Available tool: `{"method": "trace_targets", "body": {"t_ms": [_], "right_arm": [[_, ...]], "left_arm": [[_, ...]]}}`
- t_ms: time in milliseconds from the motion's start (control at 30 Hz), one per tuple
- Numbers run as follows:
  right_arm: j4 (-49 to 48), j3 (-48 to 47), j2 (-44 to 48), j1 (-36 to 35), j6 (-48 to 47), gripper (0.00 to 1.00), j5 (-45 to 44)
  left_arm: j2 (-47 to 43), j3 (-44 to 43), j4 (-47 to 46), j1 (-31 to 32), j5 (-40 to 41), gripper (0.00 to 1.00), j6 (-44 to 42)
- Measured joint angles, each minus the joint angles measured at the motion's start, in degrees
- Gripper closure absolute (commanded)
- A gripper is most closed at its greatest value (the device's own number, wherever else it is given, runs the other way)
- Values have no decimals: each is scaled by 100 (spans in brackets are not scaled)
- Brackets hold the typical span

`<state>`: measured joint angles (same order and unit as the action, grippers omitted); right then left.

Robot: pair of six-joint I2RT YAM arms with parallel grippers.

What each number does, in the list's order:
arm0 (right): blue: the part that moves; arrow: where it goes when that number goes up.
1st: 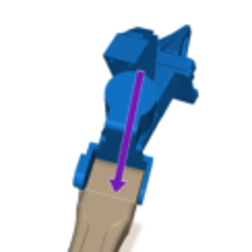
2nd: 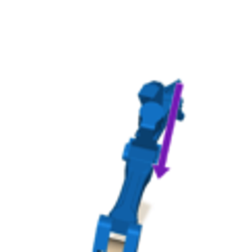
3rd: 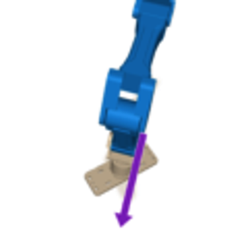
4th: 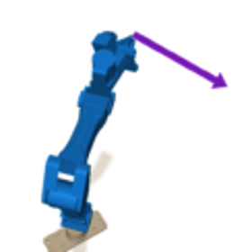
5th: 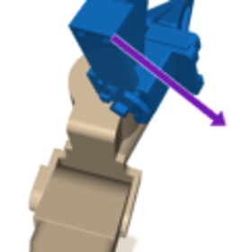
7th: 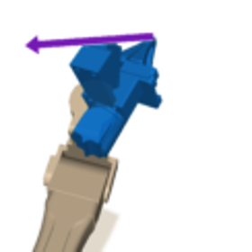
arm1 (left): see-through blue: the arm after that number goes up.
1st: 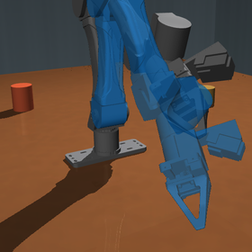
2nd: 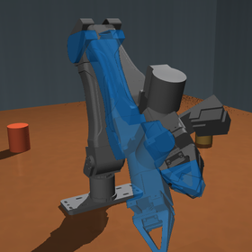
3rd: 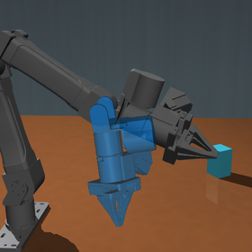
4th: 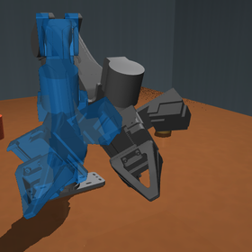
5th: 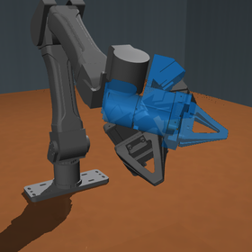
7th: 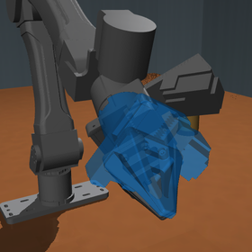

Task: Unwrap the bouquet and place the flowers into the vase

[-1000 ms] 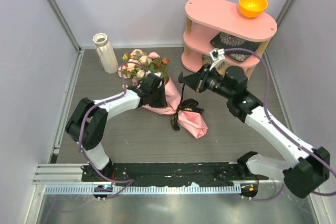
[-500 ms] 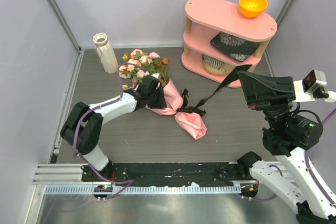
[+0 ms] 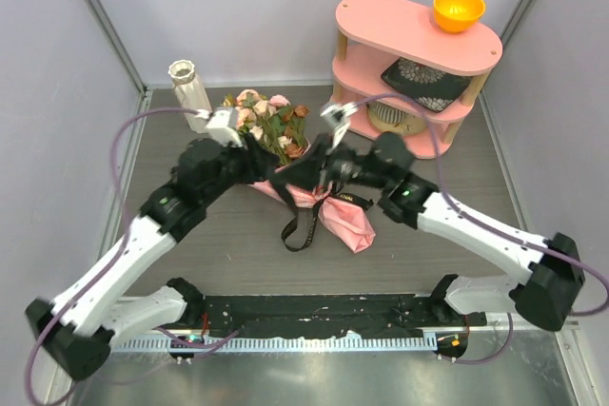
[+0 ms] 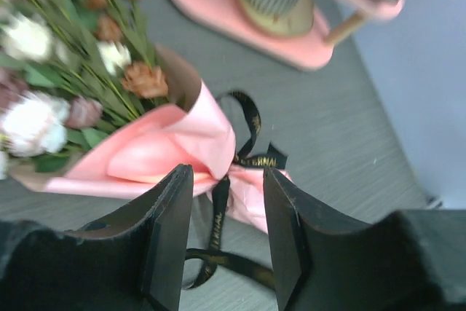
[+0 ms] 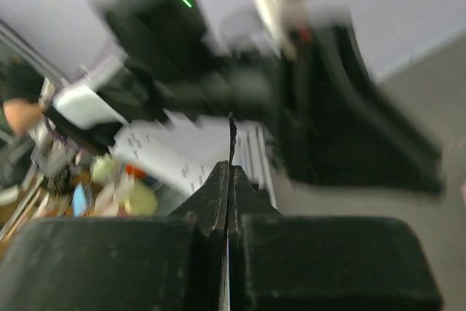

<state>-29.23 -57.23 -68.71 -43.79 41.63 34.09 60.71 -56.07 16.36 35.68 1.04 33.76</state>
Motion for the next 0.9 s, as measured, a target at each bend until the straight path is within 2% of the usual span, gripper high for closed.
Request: {"method": "trace_targets", "body": {"t_ms": [100, 133, 200, 233, 267, 300, 367, 500, 567, 700, 833, 900], "right_arm": [[973, -33, -446, -831, -501, 99, -334], [1167, -46, -610, -1051, -584, 99, -496], [1266, -46, -927, -1370, -584, 99, -691], [1259, -48, -1134, -1440, -525, 95, -734], [1250, -103, -1390, -1460, -442, 70, -748], [1248, -164, -1628, -1460, -382, 60, -743], [1266, -459, -2312, -1467, -205, 46, -570], [1663, -973, -3442, -1464, -214, 31, -350], [2037, -883, -3436, -1414, -339, 27, -402], [2782, -551, -2787, -1043, -820, 27, -951], [3469, -28, -1596, -229, -1281, 28, -2192], [3814, 214, -1021, 181, -1460, 28, -2981]], "left_arm": [[-1128, -96, 352, 0, 710, 44, -151], [-1425, -131, 450, 0, 940, 39, -181], [-2107, -177, 695, 0, 1453, 36, -297], [-2389, -192, 789, 0, 1665, 33, -332], [-2686, -219, 868, -2, 1840, 31, -387], [-2962, -258, 931, -2, 2000, 30, -446], [-3311, -398, 1047, -2, 2277, 29, -570], [-3359, -647, 1349, -2, 2708, 27, -758], [-3263, -662, 1547, -2, 2806, 24, -839], [-2955, -592, 1718, -2, 2732, 20, -914], [-2426, -483, 1694, -2, 2347, 19, -896], [-1895, -459, 1624, -4, 1899, 19, -859]]}}
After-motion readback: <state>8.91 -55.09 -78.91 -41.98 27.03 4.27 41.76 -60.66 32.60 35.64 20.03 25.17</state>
